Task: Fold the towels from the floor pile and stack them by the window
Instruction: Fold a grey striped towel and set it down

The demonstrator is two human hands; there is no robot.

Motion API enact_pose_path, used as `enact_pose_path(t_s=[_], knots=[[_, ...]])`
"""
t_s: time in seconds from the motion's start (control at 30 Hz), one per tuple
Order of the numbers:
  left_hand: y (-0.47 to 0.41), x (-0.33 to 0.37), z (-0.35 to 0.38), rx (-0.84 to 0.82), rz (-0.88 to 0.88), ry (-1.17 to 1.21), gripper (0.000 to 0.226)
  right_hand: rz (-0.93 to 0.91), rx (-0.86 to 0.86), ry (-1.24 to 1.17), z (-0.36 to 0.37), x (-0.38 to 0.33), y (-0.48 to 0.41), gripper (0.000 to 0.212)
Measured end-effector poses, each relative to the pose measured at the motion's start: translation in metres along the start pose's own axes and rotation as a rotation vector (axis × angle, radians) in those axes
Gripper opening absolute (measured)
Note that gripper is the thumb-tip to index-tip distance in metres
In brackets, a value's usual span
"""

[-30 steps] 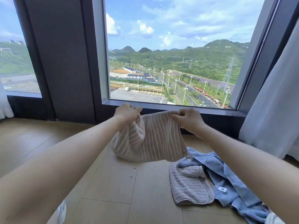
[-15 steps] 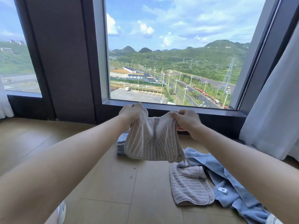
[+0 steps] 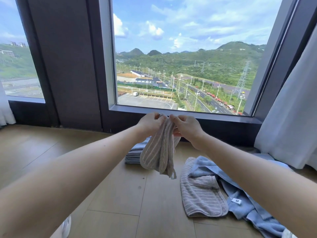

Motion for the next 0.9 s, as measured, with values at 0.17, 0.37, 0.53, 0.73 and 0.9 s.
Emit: enact_pose_path(t_s=[0.17,0.37,0.53,0.73,0.9], knots=[[0.001,0.002,0.006,-0.087,0.040,-0.007,0.028,0.048,-0.066,0.004,-0.002,-0.006,0.003,0.072],[-0.003,0.001,0.002,0.012,-0.004,-0.029,0.009,0.008,-0.066,-0.032,-0.010,-0.008,0.002,0.059],[-0.005,0.001,-0.003,-0.088,-0.039,0.065,0.019,-0.147,-0.012,0.225,-0.034,-0.003,0.002,0.023],[-0.004,-0.007,-0.012,-0.130,-0.077,0.184,0.023,0.055,-0.322,0.253,-0.049,0.025,0.006,0.059],[-0.004,-0.011,-0.019,-0.119,-0.103,0.089,0.023,0.071,-0.419,0.442,-0.052,0.028,0.009,0.017]])
Point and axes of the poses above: each hand's wrist, its own y-axis away from the middle knuckle, its own z-axis out of the palm, x = y × z, the point moved 3 cm from there along -y, towards the middle knuckle, and after that the axes turned 8 degrees about -x, right-handed, at the moved point
